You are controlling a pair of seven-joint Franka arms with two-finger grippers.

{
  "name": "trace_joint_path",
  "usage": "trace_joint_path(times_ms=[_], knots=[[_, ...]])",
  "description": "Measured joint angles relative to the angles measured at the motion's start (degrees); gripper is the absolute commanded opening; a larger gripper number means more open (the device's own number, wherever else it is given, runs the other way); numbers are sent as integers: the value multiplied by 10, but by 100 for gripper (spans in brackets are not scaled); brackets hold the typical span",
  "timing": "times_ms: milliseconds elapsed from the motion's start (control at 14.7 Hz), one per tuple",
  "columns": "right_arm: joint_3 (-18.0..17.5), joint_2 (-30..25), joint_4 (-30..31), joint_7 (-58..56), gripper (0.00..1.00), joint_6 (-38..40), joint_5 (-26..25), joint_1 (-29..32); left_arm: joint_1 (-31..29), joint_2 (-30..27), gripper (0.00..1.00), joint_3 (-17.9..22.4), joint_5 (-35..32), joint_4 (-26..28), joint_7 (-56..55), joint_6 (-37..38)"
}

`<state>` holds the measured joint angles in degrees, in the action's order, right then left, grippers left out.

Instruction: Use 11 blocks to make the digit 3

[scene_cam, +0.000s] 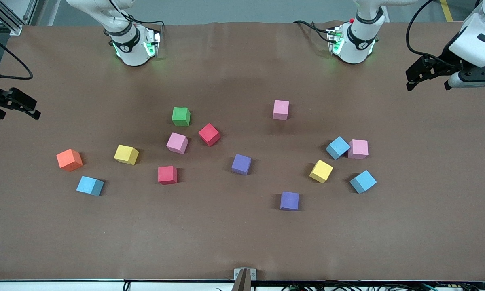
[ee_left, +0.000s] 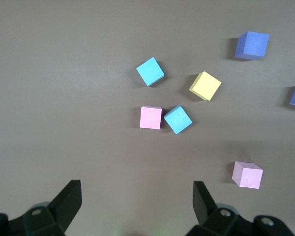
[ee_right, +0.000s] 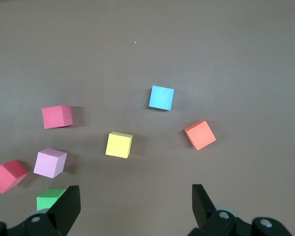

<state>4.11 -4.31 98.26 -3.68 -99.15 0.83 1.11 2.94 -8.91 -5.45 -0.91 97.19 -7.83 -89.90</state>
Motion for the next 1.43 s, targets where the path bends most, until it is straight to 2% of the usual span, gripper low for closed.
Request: trace_joint_path(times_ms=[340,476,612,816,1020,1427], knots=[[0,4,-6,0,100,-6,0,0,1,9,100,-1,0,-6,13,3],[0,5,-6,0,100,-6,0,0,9,41,100,-7,0,-31,13,7],[0,7,-7,-1,100,-6,0,0,28,98,100,-25,0,-63,-8,11],[0,18,-8,-1,100,-7,0,1,89,208,100,-48,0,-108,-133,-20],[-2,41,-9,-1,100,-11,1,0,150,302,100,-50,0,-141,-271,-105],[-13,103,-20,-2,100,-3,2,-23,228,411,100,-50,0,-153,-552,-251]])
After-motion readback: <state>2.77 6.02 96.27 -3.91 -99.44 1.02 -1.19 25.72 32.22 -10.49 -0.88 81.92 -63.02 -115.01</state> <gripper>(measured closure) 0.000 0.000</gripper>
